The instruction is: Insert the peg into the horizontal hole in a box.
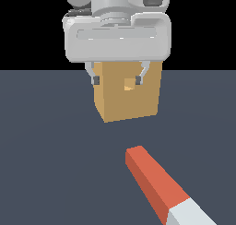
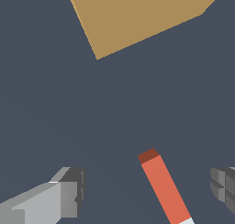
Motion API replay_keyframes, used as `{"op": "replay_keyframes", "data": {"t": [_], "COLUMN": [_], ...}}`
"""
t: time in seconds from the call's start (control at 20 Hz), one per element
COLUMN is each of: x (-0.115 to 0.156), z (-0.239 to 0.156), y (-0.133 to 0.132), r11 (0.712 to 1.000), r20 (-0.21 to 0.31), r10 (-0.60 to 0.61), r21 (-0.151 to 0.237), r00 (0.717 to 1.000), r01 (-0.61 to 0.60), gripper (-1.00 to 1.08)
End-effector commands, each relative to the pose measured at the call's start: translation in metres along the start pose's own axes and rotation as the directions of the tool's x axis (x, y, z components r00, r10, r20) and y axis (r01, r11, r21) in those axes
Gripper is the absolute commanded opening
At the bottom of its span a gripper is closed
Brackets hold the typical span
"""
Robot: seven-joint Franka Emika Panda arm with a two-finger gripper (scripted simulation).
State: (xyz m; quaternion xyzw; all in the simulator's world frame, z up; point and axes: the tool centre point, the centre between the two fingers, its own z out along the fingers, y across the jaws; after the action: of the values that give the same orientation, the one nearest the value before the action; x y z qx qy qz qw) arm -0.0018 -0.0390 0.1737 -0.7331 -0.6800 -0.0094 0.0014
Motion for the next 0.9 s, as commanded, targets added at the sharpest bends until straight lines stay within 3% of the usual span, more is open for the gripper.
{"op": "replay_keyframes", "data": {"t": [0.0,0.45,0.85], "x": [0.000,-0.014,-0.051], "z": [0.000,0.007,0.025], "y": [0.000,0.004,0.016], "r11": [1.000,1.000,0.994], "r20": [0.000,0.001,0.003], "r10": [0.000,-0.030,-0.108], "r21": [0.000,0.001,0.004], "r00": [1.000,1.000,0.994], "r01": [0.000,0.030,0.108], "gripper": [1.00,1.00,1.00]}}
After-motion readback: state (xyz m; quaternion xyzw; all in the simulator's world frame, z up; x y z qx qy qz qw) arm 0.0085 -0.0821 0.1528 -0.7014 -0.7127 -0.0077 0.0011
